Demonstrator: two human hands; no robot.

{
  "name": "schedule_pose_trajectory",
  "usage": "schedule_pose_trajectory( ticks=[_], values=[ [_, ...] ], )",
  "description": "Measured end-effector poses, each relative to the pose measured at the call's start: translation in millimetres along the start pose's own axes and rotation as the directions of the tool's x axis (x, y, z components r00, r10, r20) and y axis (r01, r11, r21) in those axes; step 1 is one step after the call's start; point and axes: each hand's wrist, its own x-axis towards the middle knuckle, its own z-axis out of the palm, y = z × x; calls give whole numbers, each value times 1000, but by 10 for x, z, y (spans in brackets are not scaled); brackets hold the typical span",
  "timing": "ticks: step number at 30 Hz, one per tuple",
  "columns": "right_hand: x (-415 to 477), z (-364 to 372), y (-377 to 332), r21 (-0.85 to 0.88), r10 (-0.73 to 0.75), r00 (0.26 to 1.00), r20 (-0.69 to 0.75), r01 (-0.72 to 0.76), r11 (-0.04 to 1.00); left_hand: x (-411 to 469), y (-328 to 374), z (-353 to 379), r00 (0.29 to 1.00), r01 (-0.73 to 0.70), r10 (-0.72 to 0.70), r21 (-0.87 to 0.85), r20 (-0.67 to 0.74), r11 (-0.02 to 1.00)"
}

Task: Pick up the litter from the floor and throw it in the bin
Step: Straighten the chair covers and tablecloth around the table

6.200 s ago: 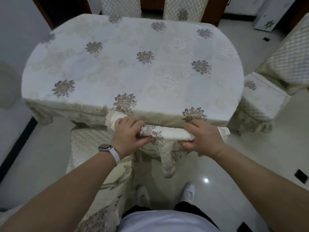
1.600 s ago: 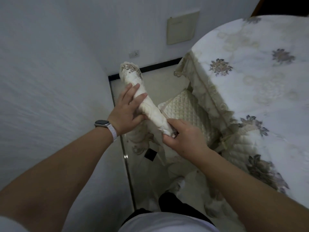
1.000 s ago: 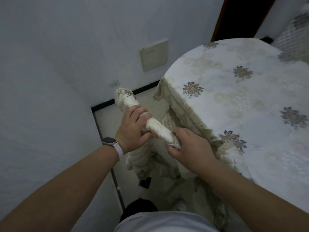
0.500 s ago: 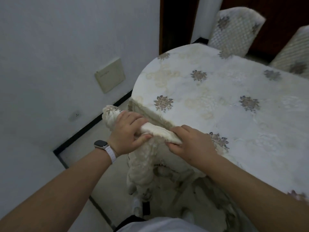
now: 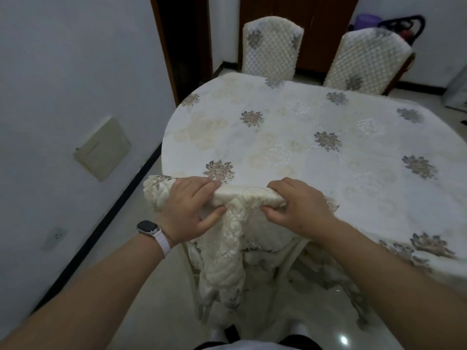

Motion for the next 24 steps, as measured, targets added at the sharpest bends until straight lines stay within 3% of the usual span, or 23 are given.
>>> schedule_pose_trajectory(
  ticks=[5, 14, 18, 24],
  values=[
    [1, 115, -105, -13, 42, 993, -110, -44, 999, -3, -180, -50, 998, -38, 40, -35, 53, 999],
    [-68, 280, -236, -48, 16, 984, -176, -24, 999, -12, -400, -208, 972, 101, -81, -82, 219, 991],
    [-54, 266, -216, -41, -20, 985, -169, 13, 999, -57, -498, -183, 972, 148, -138, -40, 188, 988],
    [11, 256, -190, -18, 23, 991, -129, -25, 1000, -3, -627, -44, 992, 80, -77, -30, 100, 996]
  ],
)
